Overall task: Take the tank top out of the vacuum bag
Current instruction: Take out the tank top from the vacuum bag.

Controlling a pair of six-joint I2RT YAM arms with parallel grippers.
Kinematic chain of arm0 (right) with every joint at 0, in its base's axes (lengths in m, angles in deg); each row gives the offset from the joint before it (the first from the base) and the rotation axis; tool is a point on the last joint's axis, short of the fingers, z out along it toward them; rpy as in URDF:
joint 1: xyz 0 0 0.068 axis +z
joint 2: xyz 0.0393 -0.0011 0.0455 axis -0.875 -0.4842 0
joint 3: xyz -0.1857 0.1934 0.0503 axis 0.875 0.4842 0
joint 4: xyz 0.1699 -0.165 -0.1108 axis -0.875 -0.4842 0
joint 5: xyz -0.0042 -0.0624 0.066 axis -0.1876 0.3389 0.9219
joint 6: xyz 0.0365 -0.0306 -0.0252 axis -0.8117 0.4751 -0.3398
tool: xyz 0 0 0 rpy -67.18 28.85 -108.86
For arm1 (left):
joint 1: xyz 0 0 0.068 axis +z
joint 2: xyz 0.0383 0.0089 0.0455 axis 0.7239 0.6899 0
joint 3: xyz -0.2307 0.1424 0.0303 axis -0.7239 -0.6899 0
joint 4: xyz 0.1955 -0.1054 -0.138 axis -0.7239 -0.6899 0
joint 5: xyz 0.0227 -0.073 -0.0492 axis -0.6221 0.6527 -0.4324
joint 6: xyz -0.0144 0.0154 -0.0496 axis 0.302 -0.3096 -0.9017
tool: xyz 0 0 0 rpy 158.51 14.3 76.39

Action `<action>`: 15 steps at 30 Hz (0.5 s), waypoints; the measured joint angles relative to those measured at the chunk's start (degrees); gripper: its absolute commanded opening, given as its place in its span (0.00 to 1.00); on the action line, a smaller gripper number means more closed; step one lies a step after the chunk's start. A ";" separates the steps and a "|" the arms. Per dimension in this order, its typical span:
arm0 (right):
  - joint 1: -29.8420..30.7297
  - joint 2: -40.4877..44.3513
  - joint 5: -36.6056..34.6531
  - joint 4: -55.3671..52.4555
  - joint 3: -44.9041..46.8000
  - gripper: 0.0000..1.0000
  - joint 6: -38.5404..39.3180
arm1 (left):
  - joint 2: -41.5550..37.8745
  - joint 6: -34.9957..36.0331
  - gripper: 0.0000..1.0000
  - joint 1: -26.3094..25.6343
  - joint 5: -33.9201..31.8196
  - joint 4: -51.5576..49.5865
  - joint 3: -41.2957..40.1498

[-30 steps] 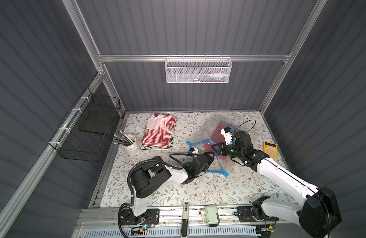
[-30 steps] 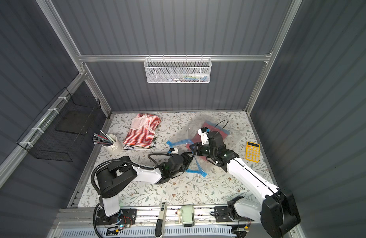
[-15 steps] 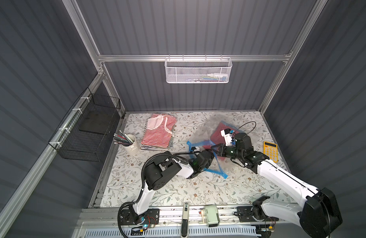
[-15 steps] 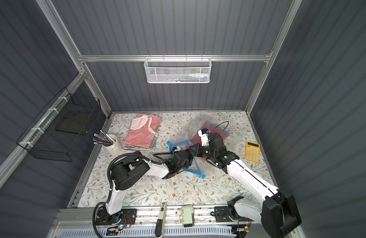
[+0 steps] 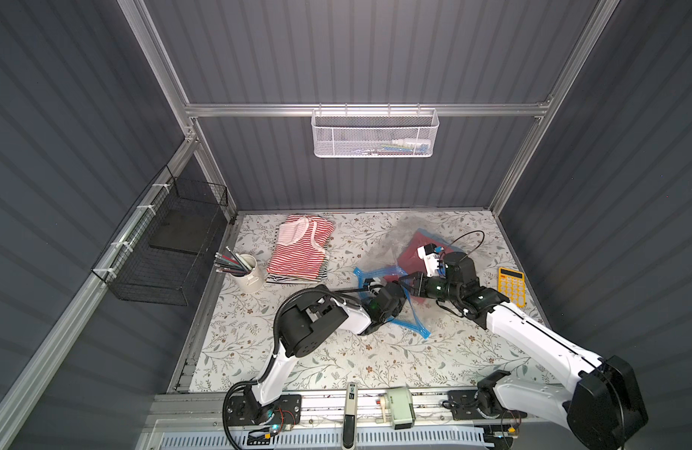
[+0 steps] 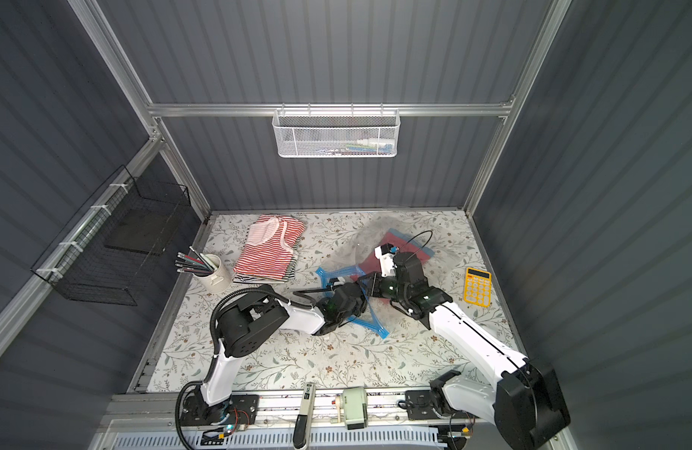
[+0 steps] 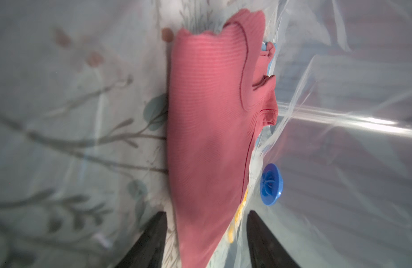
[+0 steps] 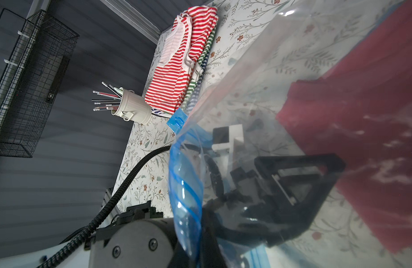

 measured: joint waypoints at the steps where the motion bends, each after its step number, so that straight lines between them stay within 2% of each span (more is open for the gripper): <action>1: 0.00 -0.02 0.02 0.04 0.00 0.00 0.00 | 0.52 0.07 0.47 0.15 0.13 0.24 0.44; 7: 0.00 -0.35 0.17 0.61 0.00 0.00 0.00 | 2.10 1.92 0.20 0.72 1.07 0.04 1.70; 10: -0.02 -0.42 0.11 0.96 0.00 0.00 -0.09 | 2.10 3.41 0.00 0.87 1.62 0.11 2.03; 15: 0.00 -0.42 -0.52 1.11 0.00 0.00 0.00 | 2.01 5.88 0.00 1.11 2.08 0.42 2.05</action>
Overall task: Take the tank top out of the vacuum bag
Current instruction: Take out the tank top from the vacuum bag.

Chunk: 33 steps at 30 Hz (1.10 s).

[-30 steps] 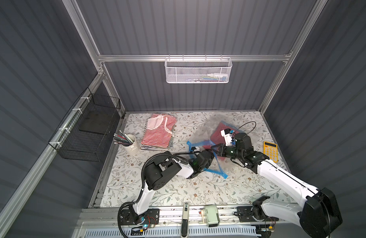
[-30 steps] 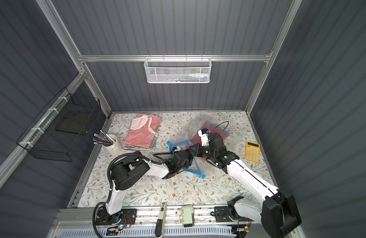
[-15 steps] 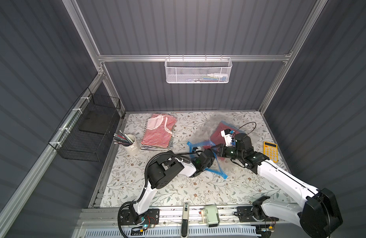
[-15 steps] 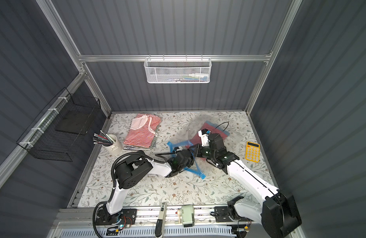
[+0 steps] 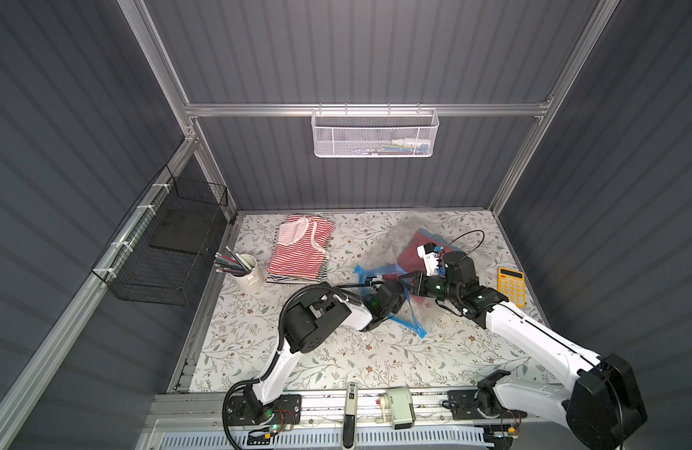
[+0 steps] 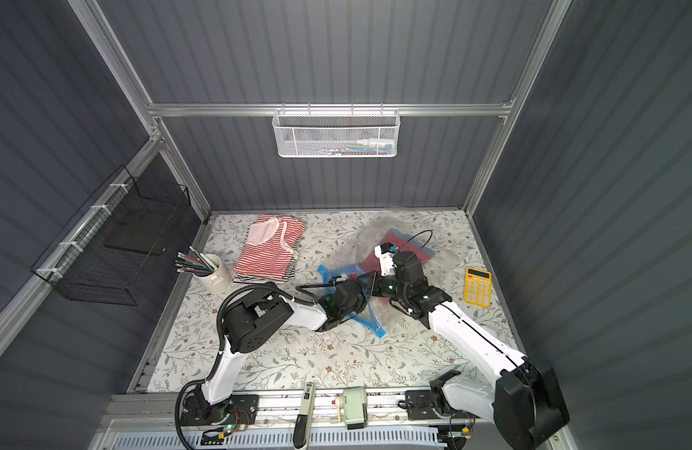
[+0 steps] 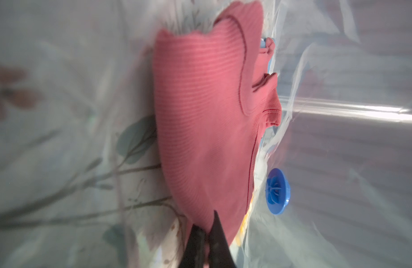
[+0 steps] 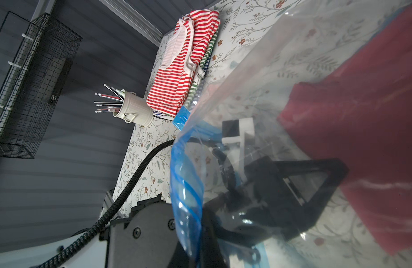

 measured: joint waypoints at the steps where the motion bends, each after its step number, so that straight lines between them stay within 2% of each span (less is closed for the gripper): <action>1: 0.00 0.02 -0.22 -0.07 0.00 0.00 0.04 | -0.22 0.83 0.00 0.07 0.02 -0.46 0.00; 9: -0.02 0.20 -2.40 -0.42 0.00 0.00 0.11 | -7.50 5.35 0.00 0.07 0.00 -3.52 -0.90; 19: 0.09 0.17 -2.97 -1.07 -0.87 0.00 0.39 | -19.12 5.07 0.00 -0.79 -0.17 -5.38 -12.04; 23: -0.02 -0.09 -3.23 -1.70 -0.87 0.00 0.52 | -22.45 5.31 0.00 -0.92 0.44 -7.21 -13.29; 28: -0.07 -0.13 -3.21 -1.66 -0.87 0.00 0.50 | -23.41 4.57 0.00 -1.20 0.44 -6.75 -14.14; 33: -0.07 0.35 -3.15 -1.70 -0.87 0.00 0.70 | -20.94 2.60 0.08 -1.20 0.63 -6.43 -15.06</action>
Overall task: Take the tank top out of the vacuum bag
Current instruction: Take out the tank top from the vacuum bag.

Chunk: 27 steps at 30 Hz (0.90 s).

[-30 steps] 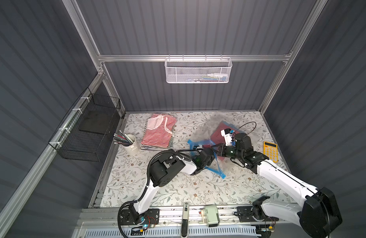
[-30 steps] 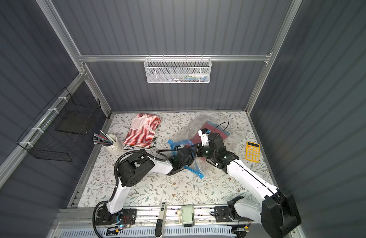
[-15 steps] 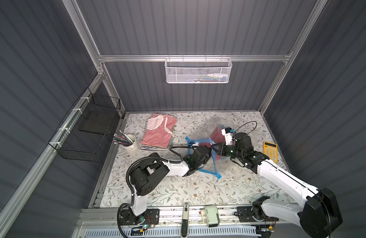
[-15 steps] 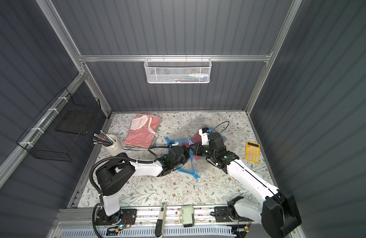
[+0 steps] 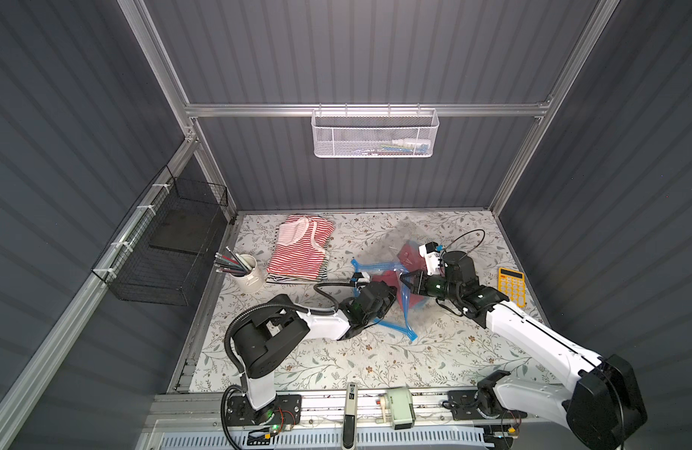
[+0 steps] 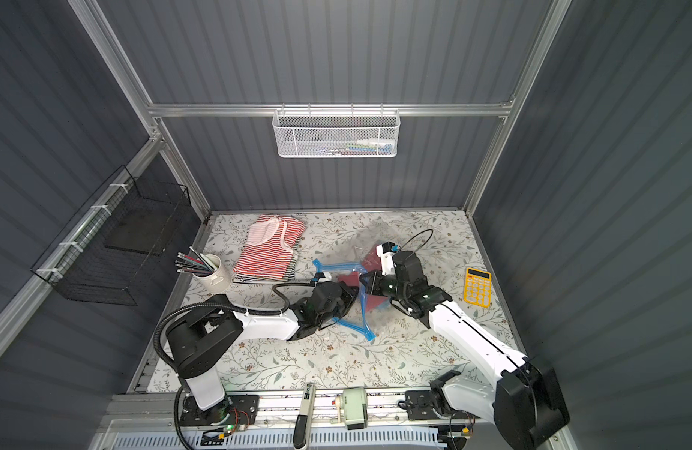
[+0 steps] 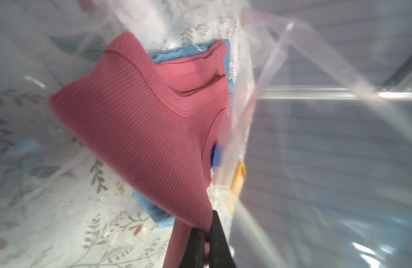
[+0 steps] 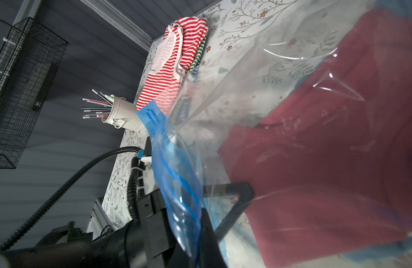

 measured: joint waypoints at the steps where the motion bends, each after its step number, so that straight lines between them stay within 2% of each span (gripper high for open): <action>1: 0.00 0.28 0.00 0.00 0.00 0.00 0.07 | 0.35 -0.39 0.12 0.00 0.02 0.00 -0.04; 5: 0.00 1.31 0.00 0.02 0.00 0.00 0.46 | 0.59 -1.97 0.27 -0.04 0.39 -0.31 -0.15; 8: 0.00 1.40 0.02 0.00 0.00 0.00 0.48 | 0.59 -3.19 0.32 -0.28 0.52 -1.07 -0.15; 18: 0.00 1.38 0.24 0.00 0.00 0.00 0.48 | 0.70 -5.99 0.37 -0.42 0.90 -3.45 -2.25; 27: 0.00 0.44 0.83 0.02 0.00 0.00 0.46 | 5.31 -7.48 0.45 -0.42 1.07 -0.72 -1.99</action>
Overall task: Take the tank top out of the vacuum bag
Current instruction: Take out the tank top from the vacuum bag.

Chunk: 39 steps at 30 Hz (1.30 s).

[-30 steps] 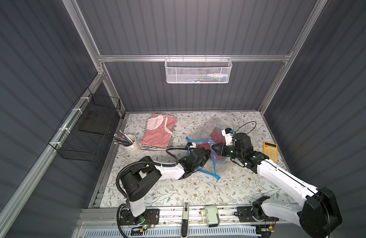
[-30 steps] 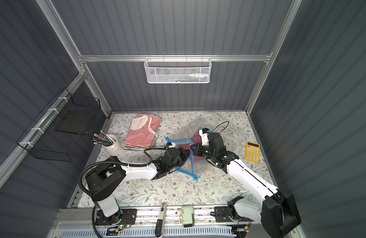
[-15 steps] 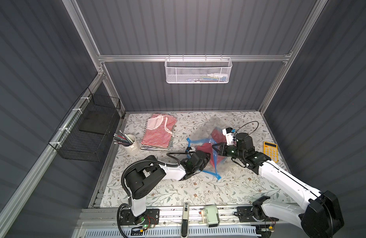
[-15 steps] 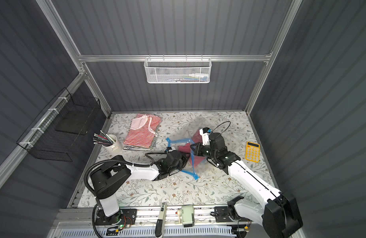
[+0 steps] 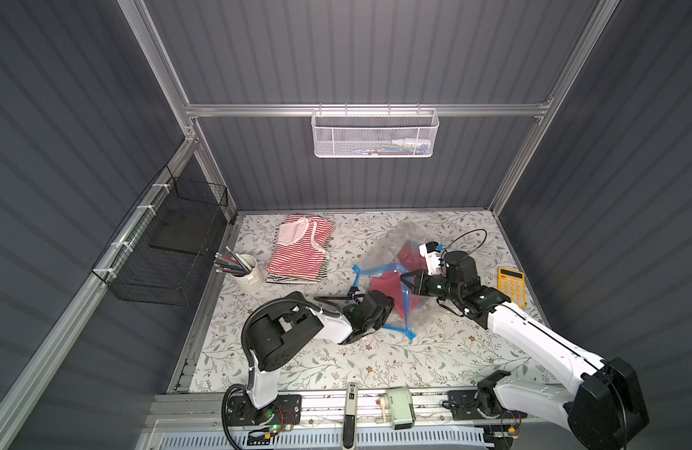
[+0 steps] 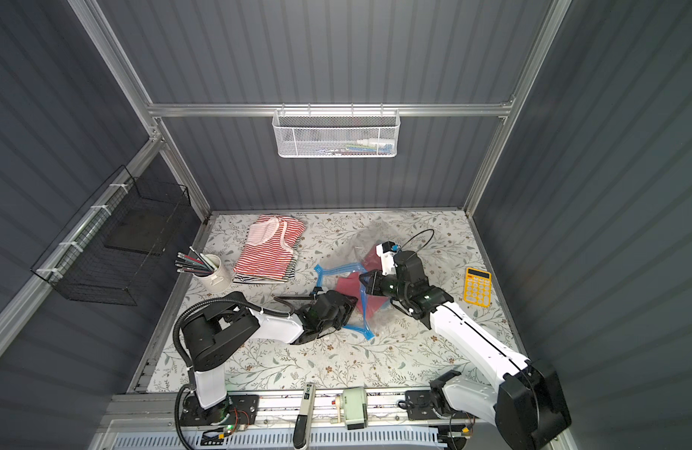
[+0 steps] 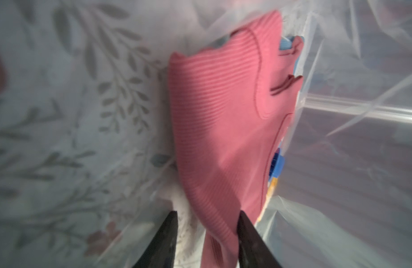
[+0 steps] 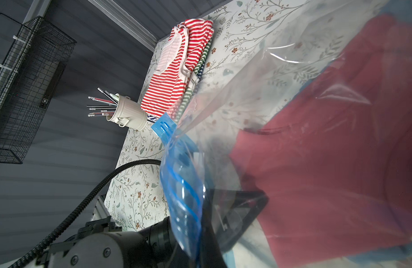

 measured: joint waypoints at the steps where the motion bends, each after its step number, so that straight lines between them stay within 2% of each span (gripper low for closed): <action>1: 0.00 -0.02 0.07 0.00 0.00 0.00 0.00 | 0.44 -0.02 0.46 0.00 -0.02 0.31 0.55; 11: -0.07 -0.02 0.39 0.00 0.00 0.00 0.00 | 3.48 0.50 0.36 0.00 0.02 1.42 5.86; 27: -0.07 -0.15 0.61 0.07 0.00 0.00 -0.02 | 3.50 2.23 0.38 0.94 0.26 -1.31 9.86; 31: -0.07 -0.15 0.63 0.07 0.00 0.00 -0.04 | 5.29 2.19 0.28 1.38 0.92 -0.17 10.45; 35: -0.07 -0.07 0.57 0.02 0.00 0.00 -0.04 | 7.69 2.40 0.03 1.68 1.75 0.15 11.08; 36: -0.07 -0.02 0.57 0.02 0.00 0.00 -0.02 | 7.72 2.80 0.00 1.68 1.95 0.13 11.08; 39: -0.07 0.00 0.55 0.02 0.00 0.00 -0.04 | 7.13 4.02 0.00 1.68 1.90 0.00 11.08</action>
